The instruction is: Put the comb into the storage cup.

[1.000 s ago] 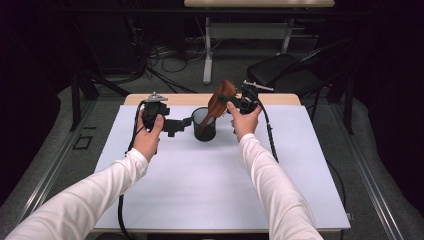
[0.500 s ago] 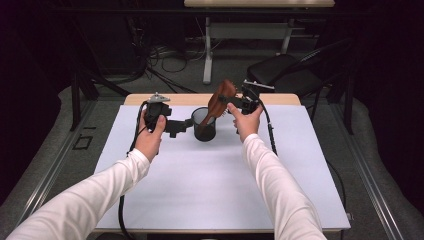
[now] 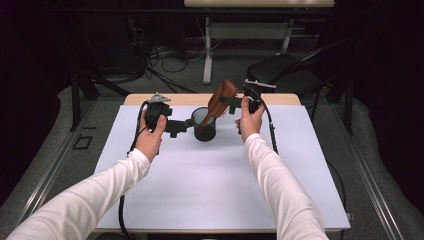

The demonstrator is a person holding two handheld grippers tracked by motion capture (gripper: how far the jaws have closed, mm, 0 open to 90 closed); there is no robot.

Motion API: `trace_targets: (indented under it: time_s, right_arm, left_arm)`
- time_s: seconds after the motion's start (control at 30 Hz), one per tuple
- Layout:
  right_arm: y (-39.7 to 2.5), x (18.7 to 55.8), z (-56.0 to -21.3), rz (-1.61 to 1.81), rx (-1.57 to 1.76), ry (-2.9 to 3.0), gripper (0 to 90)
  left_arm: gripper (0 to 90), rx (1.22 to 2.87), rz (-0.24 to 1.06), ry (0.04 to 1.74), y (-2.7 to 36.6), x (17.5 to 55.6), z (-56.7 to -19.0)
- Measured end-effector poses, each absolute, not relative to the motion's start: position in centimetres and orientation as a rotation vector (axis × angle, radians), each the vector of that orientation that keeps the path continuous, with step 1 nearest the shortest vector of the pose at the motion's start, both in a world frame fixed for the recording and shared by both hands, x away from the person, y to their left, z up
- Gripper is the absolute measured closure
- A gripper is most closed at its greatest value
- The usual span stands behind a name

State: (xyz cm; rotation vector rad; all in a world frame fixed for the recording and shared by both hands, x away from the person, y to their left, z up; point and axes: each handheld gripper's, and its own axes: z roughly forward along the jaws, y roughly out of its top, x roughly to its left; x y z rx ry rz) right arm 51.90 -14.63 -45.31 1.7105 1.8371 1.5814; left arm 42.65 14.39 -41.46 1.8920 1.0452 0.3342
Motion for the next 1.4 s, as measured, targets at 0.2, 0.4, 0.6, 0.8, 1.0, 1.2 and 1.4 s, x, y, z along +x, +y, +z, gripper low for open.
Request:
trace_targets:
  time_s: [0.2,0.4,0.6,0.8,1.0,1.2,1.4]
  right_arm:
    - [-14.9,51.8,-45.2,1.559,1.724,1.846,12.4]
    - [-14.9,51.9,-45.2,1.531,1.707,1.904,3.8]
    - [-14.8,51.7,-45.3,1.454,1.682,1.952,0.0]
    - [-14.7,51.4,-45.1,1.404,1.646,1.99,0.0]
    - [-14.5,50.9,-44.8,1.338,1.624,2.03,0.0]
    - [-14.7,50.5,-44.6,1.316,1.617,2.059,0.0]
    - [-15.1,49.9,-44.3,1.296,1.608,2.067,0.0]
  left_arm:
    - [3.9,1.885,0.333,1.045,14.4,42.6,-41.3]
    - [3.9,1.888,0.331,1.041,14.3,42.6,-41.2]
    - [3.9,1.891,0.325,1.036,14.1,42.5,-41.3]
    - [3.9,1.889,0.326,1.035,14.1,42.5,-41.2]
    - [3.9,1.89,0.33,1.035,14.2,42.5,-41.1]
    - [3.9,1.892,0.331,1.034,14.2,42.4,-41.1]
    - [3.9,1.897,0.332,1.032,14.1,42.4,-41.1]
